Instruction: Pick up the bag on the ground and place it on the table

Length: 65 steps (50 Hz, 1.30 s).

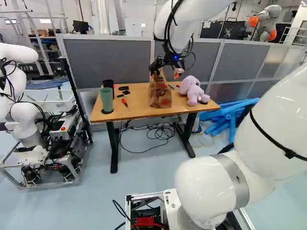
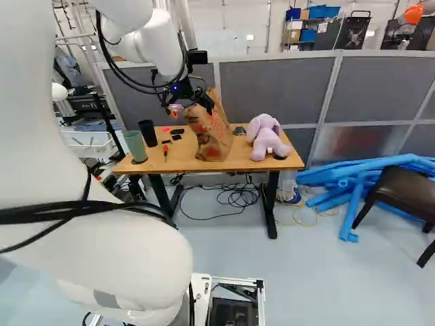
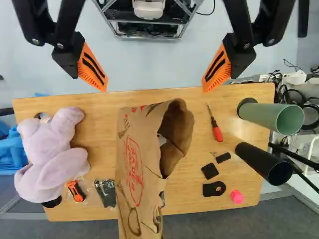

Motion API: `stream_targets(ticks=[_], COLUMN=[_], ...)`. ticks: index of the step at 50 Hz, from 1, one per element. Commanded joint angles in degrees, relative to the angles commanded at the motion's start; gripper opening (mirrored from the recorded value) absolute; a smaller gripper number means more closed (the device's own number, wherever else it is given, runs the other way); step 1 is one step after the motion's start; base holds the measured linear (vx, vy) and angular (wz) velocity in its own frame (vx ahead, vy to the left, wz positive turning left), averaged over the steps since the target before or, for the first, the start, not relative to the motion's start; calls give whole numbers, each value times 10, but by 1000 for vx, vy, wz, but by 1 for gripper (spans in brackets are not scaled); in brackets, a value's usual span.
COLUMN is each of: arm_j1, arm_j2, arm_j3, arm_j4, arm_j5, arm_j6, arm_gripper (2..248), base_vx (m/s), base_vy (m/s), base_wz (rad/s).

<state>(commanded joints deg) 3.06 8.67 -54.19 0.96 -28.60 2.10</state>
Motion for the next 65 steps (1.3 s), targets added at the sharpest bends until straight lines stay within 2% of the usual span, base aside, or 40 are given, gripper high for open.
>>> stream_targets(ticks=[28, 65], arm_j1=[-6, -17], arm_j2=[15, 40], arm_j3=[100, 269], arm_j4=[-2, -5], arm_j5=[159, 429], arm_j6=[-4, -11], arm_gripper=[247, 247], base_vx=[0, 0], base_vy=[0, 0], base_wz=[0, 0])
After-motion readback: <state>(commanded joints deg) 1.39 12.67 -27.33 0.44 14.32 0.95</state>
